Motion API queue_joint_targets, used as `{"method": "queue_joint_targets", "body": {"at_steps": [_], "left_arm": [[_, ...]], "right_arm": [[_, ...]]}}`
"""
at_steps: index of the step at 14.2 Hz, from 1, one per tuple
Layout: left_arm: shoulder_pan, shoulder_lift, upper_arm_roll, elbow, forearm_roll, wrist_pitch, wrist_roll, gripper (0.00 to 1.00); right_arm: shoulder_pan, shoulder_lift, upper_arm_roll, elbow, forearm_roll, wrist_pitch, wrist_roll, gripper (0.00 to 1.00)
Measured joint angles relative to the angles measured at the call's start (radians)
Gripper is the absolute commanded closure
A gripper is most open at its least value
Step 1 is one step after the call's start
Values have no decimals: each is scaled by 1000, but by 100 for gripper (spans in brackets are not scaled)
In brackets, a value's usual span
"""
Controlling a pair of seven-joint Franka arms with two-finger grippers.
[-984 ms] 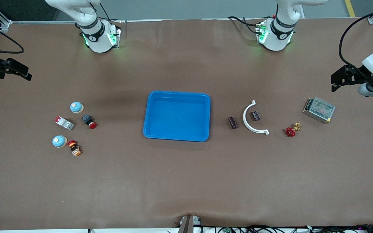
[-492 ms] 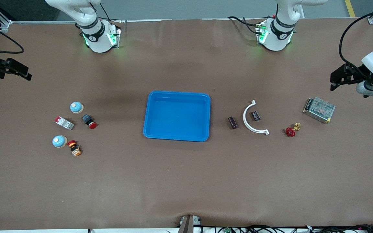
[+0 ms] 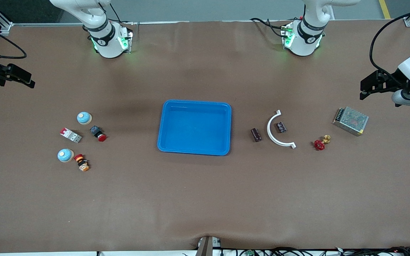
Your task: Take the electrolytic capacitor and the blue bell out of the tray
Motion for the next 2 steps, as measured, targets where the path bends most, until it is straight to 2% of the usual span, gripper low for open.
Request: {"method": "queue_joint_targets", "body": {"at_steps": [2], "left_arm": [[0, 0, 0, 0, 0, 0, -1, 0]], "right_arm": [[0, 0, 0, 2, 0, 0, 1, 0]]}}
